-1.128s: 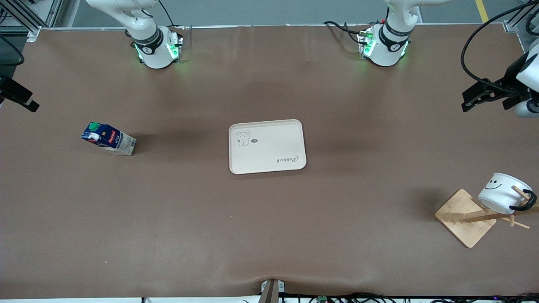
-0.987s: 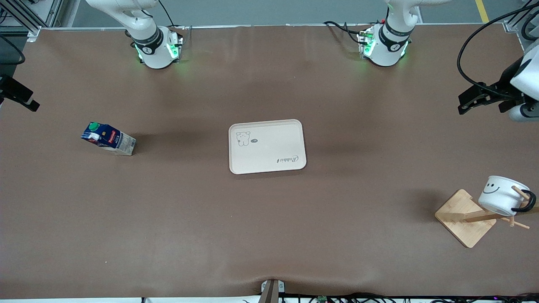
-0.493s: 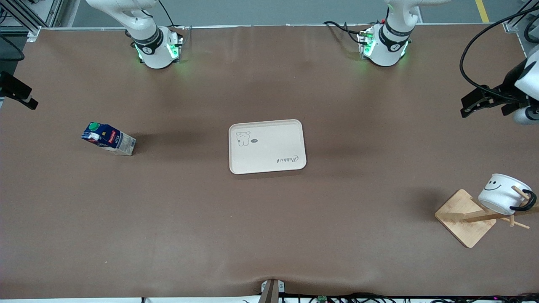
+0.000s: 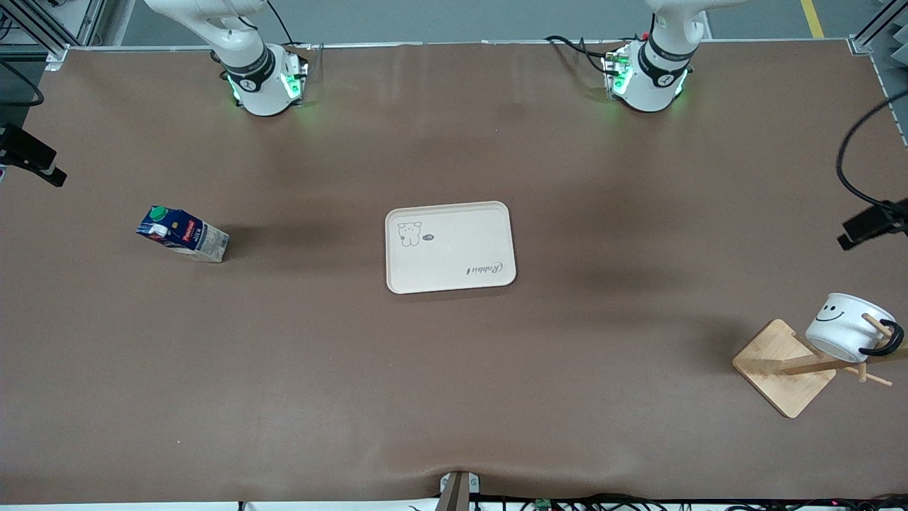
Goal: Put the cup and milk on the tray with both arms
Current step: 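Move the left gripper toward the white mug while the right gripper reaches the milk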
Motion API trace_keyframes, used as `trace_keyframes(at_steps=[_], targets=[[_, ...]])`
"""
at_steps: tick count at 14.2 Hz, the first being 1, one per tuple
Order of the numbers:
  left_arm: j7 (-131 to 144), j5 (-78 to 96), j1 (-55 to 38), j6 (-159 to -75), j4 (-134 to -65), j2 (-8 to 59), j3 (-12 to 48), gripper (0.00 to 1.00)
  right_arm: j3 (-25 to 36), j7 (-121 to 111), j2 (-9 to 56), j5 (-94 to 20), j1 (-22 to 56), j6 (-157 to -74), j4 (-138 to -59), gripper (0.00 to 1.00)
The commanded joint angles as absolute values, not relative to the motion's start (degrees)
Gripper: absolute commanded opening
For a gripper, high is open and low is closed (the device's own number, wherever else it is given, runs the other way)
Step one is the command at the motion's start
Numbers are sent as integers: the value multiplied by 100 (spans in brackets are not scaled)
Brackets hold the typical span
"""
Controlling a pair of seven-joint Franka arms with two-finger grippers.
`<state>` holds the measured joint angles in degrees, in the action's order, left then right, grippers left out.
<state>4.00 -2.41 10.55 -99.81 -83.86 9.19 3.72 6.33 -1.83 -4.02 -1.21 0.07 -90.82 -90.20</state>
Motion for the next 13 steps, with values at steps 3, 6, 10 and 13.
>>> trace_keyframes(at_steps=[3,6,10,13], targets=[[184,-203,1134,-10511,-8323,1309,396,100,624,-246,-229,-44,-18,-9026,-8921,100],[307,226,1292,-11037,-8524,1485,396,100,624,-255,-71,-18,-9,-9026,-8921,100],[422,404,1327,-12748,-9980,1293,396,100,624,-246,9,-53,9,-9018,-8921,100],[281,430,1477,-13262,-10275,1335,413,100,624,-246,105,-61,-9,-9009,-8947,100]])
